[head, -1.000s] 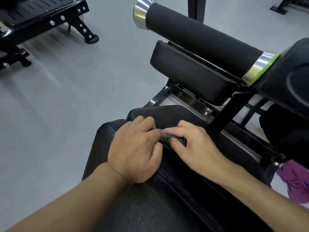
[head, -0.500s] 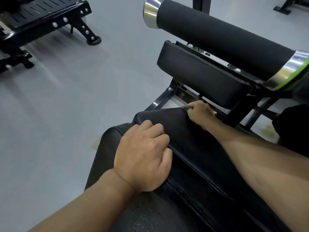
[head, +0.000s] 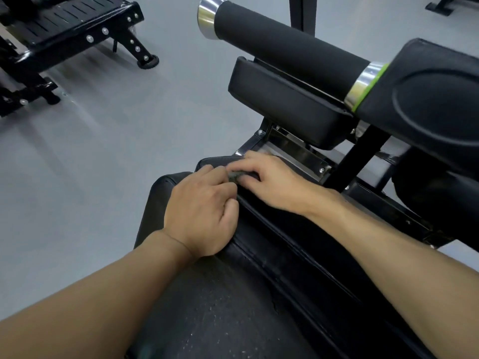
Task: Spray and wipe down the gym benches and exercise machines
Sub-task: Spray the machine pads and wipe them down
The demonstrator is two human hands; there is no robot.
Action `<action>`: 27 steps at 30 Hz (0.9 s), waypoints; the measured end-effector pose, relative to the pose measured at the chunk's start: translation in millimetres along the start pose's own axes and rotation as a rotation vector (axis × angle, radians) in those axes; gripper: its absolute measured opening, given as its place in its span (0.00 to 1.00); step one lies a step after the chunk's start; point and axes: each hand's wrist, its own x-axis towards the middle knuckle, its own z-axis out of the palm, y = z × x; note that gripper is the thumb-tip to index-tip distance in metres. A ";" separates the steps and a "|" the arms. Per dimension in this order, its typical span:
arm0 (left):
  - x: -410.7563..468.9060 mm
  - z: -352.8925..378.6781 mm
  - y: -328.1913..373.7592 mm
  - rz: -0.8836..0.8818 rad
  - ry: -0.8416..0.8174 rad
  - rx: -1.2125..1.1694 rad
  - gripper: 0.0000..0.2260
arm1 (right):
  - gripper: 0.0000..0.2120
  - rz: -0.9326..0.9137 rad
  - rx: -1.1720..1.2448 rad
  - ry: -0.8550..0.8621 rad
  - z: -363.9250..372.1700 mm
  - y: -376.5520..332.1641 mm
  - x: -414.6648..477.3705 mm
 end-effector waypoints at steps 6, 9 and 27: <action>0.2 0.0 2.4 -0.042 -0.015 0.031 0.14 | 0.15 0.102 0.045 0.084 -1.2 -5.2 -22.3; 0.1 -1.5 4.6 -0.031 -0.051 0.063 0.14 | 0.16 0.130 0.047 0.078 5.2 -17.9 -3.8; -7.5 -8.1 52.1 -0.444 -0.274 0.513 0.13 | 0.17 0.256 0.090 0.183 -17.0 -15.7 -148.4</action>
